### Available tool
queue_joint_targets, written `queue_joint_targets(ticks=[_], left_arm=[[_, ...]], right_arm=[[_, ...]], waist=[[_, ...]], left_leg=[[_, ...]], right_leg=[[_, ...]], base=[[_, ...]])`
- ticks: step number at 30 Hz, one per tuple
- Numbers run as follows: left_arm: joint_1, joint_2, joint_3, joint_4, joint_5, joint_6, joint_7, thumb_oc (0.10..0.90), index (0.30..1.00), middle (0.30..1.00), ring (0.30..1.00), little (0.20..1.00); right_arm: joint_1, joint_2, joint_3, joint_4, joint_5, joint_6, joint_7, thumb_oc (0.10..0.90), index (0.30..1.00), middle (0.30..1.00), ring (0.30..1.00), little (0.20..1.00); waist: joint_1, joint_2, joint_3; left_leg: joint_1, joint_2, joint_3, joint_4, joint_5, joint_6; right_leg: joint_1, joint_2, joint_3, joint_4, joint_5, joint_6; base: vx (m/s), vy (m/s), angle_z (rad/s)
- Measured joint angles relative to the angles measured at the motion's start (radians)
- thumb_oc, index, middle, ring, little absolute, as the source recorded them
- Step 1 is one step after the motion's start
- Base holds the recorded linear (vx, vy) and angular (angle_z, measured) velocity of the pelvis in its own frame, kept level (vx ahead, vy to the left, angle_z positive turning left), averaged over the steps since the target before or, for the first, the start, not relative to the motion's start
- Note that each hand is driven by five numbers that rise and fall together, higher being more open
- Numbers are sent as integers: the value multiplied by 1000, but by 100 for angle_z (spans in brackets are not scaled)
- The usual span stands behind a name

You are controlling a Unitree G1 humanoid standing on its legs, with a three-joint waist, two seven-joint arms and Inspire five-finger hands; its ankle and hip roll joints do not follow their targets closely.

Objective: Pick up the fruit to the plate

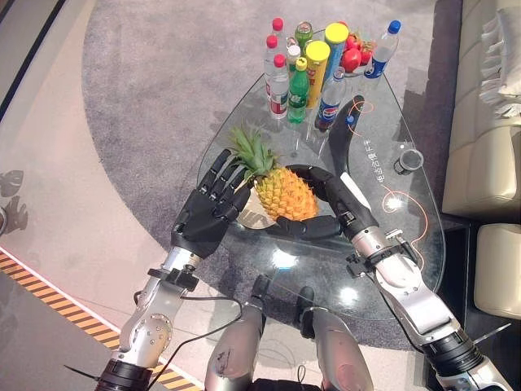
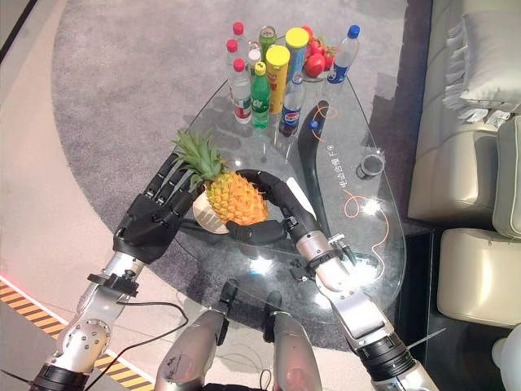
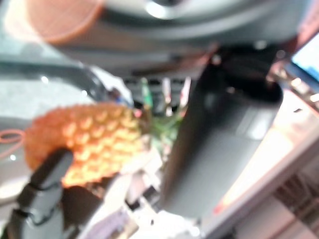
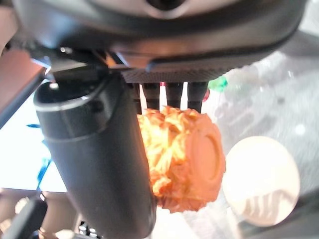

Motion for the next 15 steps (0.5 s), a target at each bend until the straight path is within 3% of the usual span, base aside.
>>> queue_joint_targets(ticks=[6, 15], left_arm=[[26, -2, 5, 0, -19, -8, 117, 800, 900, 900, 900, 900], [39, -31, 4, 0, -97, -13, 154, 800, 900, 900, 900, 900]], right_arm=[[-23, -68, 51, -87, -156, 6, 4, 100, 300, 300, 300, 200], [-45, -81, 85, -107, -252, 7, -8, 100, 300, 300, 300, 200]], waist=[[0, 1, 0], [3, 1, 0]], left_leg=[[-5, 0, 0, -1, 0, 0], [-16, -3, -1, 0, 0, 0]], right_leg=[[-7, 1, 0, 1, -1, 0], [-15, 2, -1, 0, -1, 0]], base=[[0, 0, 0], [0, 0, 0]])
